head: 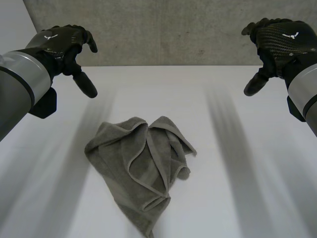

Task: Fold the towel.

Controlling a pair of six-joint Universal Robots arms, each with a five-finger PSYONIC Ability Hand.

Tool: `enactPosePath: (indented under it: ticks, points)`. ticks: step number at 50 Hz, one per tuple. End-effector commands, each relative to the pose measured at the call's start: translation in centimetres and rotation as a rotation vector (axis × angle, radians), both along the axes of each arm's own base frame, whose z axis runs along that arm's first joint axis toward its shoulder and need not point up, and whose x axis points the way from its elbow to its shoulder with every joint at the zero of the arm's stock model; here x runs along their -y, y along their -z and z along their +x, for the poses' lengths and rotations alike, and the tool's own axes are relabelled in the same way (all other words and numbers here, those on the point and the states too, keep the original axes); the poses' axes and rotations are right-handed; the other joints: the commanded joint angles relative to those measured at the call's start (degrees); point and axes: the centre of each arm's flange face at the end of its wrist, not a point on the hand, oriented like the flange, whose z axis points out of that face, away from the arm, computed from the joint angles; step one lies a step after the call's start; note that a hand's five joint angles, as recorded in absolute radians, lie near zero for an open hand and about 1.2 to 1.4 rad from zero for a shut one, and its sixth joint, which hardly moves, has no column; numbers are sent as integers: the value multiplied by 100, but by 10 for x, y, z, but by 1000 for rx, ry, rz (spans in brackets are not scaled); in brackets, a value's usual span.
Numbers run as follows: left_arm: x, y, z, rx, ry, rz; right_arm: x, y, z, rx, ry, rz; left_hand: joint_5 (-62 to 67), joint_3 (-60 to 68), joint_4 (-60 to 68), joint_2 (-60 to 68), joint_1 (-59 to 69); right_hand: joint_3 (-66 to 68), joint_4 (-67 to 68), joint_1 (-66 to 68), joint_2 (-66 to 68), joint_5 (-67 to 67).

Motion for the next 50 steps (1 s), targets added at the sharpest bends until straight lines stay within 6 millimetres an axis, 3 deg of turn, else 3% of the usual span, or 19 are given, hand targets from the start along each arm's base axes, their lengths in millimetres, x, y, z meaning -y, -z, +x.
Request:
enactPosePath:
  ticks: [1,3,6,8,9,11,12,13,14,15,16,17,19,20,22,25,36,45,50]
  points:
    - [6,13,-3,42,10,14,-3,12,7,-77,-84,45,-274,-375,-398,-343,-377,-388,-457,-249,-491,-362]
    - [19,34,-9,127,17,39,-7,38,16,-223,-192,129,-274,-375,-398,-343,-377,-388,-457,-249,-491,-362]
    - [26,48,-10,184,21,55,-16,55,27,-283,-282,169,-274,-375,-398,-343,-377,-388,-457,-249,-491,-362]
    - [39,72,-12,277,29,80,-26,59,38,-286,-332,165,-274,-375,-398,-343,-377,-388,-457,-249,-491,-362]
    - [39,72,-12,277,29,80,-26,59,38,-286,-333,165,-274,-375,-398,-343,-377,-388,-457,-249,-491,-362]
    - [50,98,-16,335,44,98,-38,78,58,-301,-404,164,-274,-375,-398,-343,-377,-388,-457,-249,-491,-362]
    - [50,98,-16,335,44,98,-38,79,58,-301,-404,164,-274,-375,-398,-343,-377,-388,-457,-249,-491,-362]
    - [55,111,-19,353,50,107,-41,91,65,-306,-429,170,-274,-375,-398,-343,-377,-388,-457,-249,-491,-362]
    - [55,111,-19,353,50,107,-44,105,70,-316,-454,175,-274,-375,-398,-343,-377,-388,-457,-249,-491,-362]
    - [59,122,-21,364,57,113,-44,105,71,-316,-454,175,-274,-375,-398,-343,-377,-388,-457,-249,-491,-362]
    - [61,132,-22,373,64,120,-46,118,75,-324,-472,172,-274,-375,-398,-343,-377,-388,-457,-249,-491,-362]
    - [62,132,-22,373,64,121,-46,118,75,-324,-472,172,-274,-375,-398,-343,-377,-388,-457,-249,-491,-362]
    - [65,145,-26,377,90,128,-57,145,88,-338,-532,154,-274,-375,-398,-343,-377,-388,-457,-249,-491,-362]
    - [65,145,-26,377,90,128,-57,145,88,-338,-533,153,-274,-375,-398,-343,-377,-388,-457,-249,-491,-362]
    - [66,152,-28,372,111,130,-72,168,99,-383,-597,116,-291,-392,-415,-360,-394,-263,-332,-125,-367,-237]
    - [66,154,-29,369,120,128,-82,187,102,-453,-637,77,-291,-392,-415,-360,-394,140,71,279,37,166]
    - [66,171,-31,366,132,127,-99,211,107,-585,-722,-27,-207,-308,-331,-276,-310,1217,1148,1356,1113,1243]
    - [66,181,-30,405,142,167,-94,221,109,-622,-725,-42,1252,1151,1128,1183,1150,1589,1520,1728,1485,1615]
    - [63,183,-29,496,171,159,-87,218,116,-637,-707,-138,1845,1744,1721,1776,1742,2663,2594,2802,2559,2689]
